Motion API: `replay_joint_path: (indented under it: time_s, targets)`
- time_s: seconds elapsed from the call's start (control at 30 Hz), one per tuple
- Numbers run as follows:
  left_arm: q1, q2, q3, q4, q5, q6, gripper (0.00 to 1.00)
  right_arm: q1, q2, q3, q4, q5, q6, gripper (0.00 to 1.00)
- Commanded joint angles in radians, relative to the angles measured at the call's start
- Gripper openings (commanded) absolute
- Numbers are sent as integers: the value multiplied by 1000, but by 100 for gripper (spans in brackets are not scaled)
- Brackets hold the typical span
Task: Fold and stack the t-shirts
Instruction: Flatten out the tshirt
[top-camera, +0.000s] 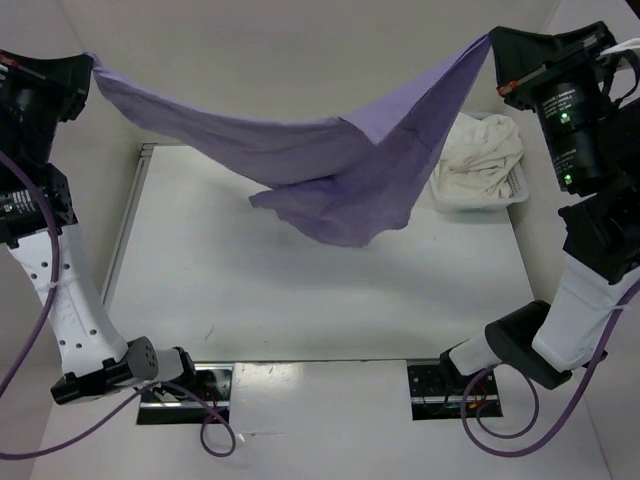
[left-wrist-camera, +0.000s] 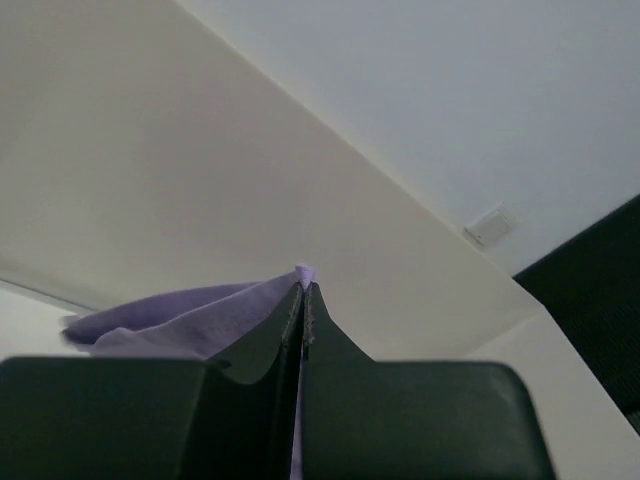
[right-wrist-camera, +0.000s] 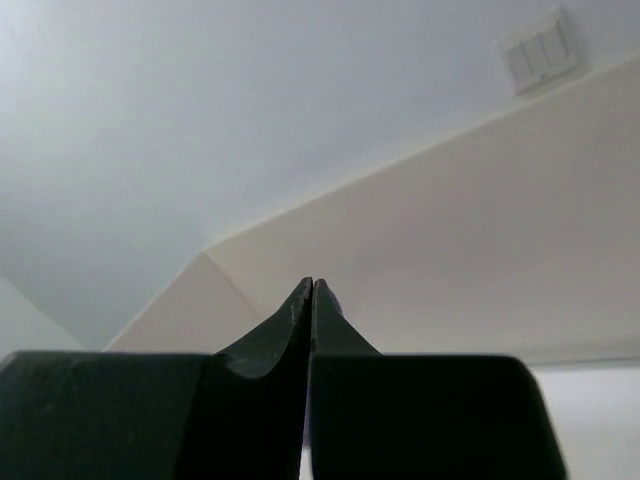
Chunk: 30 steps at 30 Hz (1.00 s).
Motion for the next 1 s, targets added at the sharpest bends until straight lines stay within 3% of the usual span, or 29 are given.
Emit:
replay_joint_path:
  time_s: [0.0,0.1,0.13,0.2,0.23,0.47,0.73,0.87,0.97]
  targets:
    - [3,24,-65,-30,30,-13,0,-10,89,1,88,55,-58,0]
    - [3,33,-164,-4,-6,6,0,-42,160,-11,106,65,-88,0]
    - [3,44,-198,13,-6,16,0,-90,231,-2,97,-77,-53,0]
    - [3,79,-233,39,-26,16,0,-229,300,-2,106,-206,-13,0]
    - [-52,148,-265,88,-70,16,0,-318,490,71,106,-307,12,0]
    - [-140,409,-117,120,-88,-7,0,-345,638,155,195,-319,84,0]
    - [-96,461,214,108,-54,-44,0,-354,494,169,495,-348,214,0]
    - [-57,412,240,133,-45,-53,0,-354,389,147,545,-336,215,0]
    - [-33,368,207,133,-45,-29,0,-354,353,86,478,-360,178,0]
